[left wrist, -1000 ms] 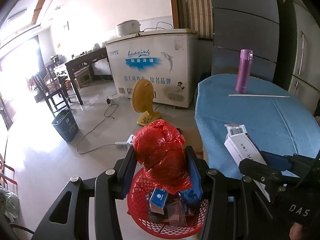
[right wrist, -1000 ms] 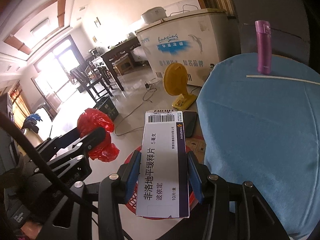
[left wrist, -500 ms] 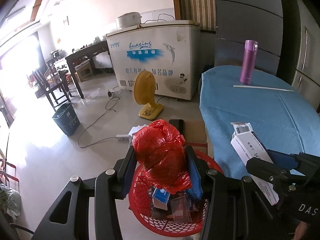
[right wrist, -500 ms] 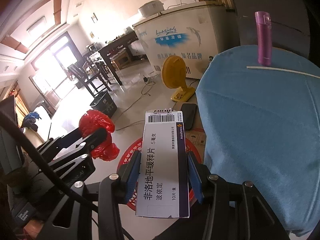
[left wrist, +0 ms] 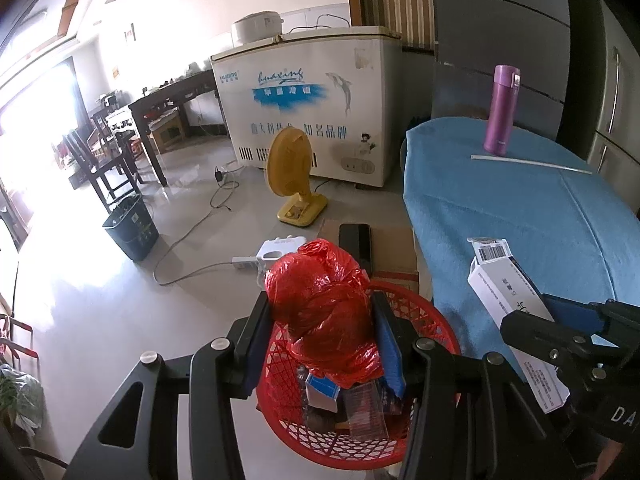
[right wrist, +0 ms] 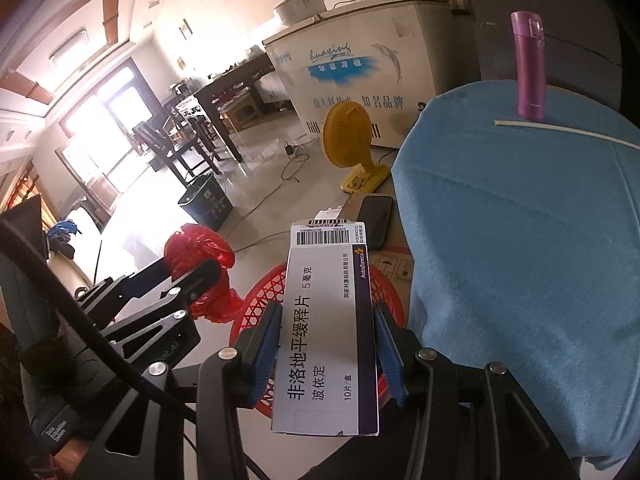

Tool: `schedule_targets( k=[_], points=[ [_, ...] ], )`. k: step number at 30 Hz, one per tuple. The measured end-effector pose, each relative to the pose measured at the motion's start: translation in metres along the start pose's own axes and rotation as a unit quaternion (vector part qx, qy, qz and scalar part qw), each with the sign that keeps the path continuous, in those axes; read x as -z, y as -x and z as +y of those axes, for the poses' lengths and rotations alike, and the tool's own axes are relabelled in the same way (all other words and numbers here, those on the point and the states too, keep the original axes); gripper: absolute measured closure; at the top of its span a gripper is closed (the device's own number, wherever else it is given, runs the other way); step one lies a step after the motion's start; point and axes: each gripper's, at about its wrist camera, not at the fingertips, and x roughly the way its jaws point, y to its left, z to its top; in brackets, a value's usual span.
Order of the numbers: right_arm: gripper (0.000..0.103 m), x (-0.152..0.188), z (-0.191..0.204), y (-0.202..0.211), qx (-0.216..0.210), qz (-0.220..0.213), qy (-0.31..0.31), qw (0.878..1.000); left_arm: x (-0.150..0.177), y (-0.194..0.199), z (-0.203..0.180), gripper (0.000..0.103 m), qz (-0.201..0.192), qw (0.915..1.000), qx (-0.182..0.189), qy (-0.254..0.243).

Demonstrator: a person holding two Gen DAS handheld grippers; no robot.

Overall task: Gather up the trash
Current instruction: 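Lower the red bag and Plendil box over the red basket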

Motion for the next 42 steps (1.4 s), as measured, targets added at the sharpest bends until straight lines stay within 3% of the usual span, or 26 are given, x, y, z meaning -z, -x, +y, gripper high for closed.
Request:
schedule_targets(
  k=[34,38,42],
  points=[
    [0.053,-0.006,-0.004,-0.022,-0.010,0.011,-0.013,1.000,0.015,-0.034,0.001,0.052,0.049,0.9987,0.013,0.001],
    [0.053,-0.011,-0.009,-0.027,-0.024,0.010,-0.027,0.999,0.016,-0.042,0.004,0.051,0.060,0.9978,0.027,0.006],
    [0.053,-0.015,-0.015,-0.033,-0.039,0.011,-0.047,0.998,0.016,-0.056,0.008,0.051,0.084,0.9937,0.069,0.026]
  ],
)
